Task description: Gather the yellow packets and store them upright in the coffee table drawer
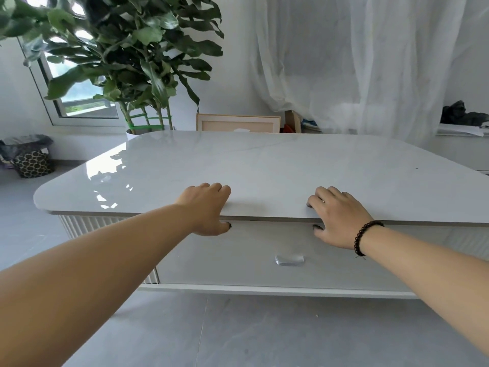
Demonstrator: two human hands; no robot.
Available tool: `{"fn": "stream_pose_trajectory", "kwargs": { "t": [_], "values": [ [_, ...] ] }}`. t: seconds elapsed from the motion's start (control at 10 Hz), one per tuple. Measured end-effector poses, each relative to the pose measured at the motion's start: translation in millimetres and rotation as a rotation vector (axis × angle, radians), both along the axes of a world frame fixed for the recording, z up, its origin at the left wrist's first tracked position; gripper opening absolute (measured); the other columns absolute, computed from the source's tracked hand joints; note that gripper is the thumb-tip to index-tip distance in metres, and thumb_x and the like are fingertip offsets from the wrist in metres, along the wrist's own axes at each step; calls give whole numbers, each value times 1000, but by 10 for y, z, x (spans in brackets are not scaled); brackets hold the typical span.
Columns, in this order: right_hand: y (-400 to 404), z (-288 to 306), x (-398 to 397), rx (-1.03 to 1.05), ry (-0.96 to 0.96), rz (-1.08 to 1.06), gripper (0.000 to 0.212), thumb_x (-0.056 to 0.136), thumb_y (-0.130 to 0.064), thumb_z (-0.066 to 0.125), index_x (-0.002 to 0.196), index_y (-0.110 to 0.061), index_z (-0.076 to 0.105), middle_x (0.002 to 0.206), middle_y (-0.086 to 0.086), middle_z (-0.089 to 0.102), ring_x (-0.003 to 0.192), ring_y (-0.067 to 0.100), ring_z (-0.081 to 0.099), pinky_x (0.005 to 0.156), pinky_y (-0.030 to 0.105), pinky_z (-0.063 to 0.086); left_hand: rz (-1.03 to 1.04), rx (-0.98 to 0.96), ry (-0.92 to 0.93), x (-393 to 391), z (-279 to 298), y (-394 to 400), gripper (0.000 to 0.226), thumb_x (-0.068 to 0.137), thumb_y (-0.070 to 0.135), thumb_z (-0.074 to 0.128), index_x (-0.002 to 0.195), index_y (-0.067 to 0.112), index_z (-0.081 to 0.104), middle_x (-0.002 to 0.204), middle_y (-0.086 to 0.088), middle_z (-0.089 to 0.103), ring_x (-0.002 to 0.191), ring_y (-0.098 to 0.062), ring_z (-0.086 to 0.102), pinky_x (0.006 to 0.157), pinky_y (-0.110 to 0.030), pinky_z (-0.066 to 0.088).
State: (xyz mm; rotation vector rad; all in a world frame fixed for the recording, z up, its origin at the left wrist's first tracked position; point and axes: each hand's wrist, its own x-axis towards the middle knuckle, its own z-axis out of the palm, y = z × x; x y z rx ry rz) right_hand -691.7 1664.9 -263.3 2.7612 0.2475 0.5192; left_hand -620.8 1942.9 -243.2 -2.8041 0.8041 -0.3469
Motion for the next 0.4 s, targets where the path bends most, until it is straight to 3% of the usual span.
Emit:
{"fn": "stream_pose_trajectory", "kwargs": {
  "t": [0.1, 0.2, 0.4],
  "values": [
    [84, 92, -54, 143, 131, -122, 42, 83, -31, 57, 122, -19, 48, 119, -2, 45, 110, 19, 45, 86, 30, 42, 27, 51, 48, -99, 113, 2, 53, 83, 60, 53, 115, 18, 44, 112, 2, 50, 107, -22, 50, 84, -33, 41],
    [194, 226, -102, 426, 244, -244, 49, 81, -28, 60, 127, -20, 46, 126, 0, 41, 117, 21, 43, 89, 33, 44, 62, 76, 67, -216, 218, -2, 56, 85, 59, 50, 124, 18, 45, 119, 1, 53, 112, -23, 51, 95, -37, 39],
    [334, 552, -303, 590, 169, -233, 49, 83, -30, 62, 129, -18, 47, 132, 2, 40, 120, 22, 45, 96, 36, 44, 64, -55, 114, -556, 411, 3, 55, 87, 54, 50, 130, 20, 44, 119, 1, 54, 112, -21, 52, 95, -35, 39]
  ]
}}
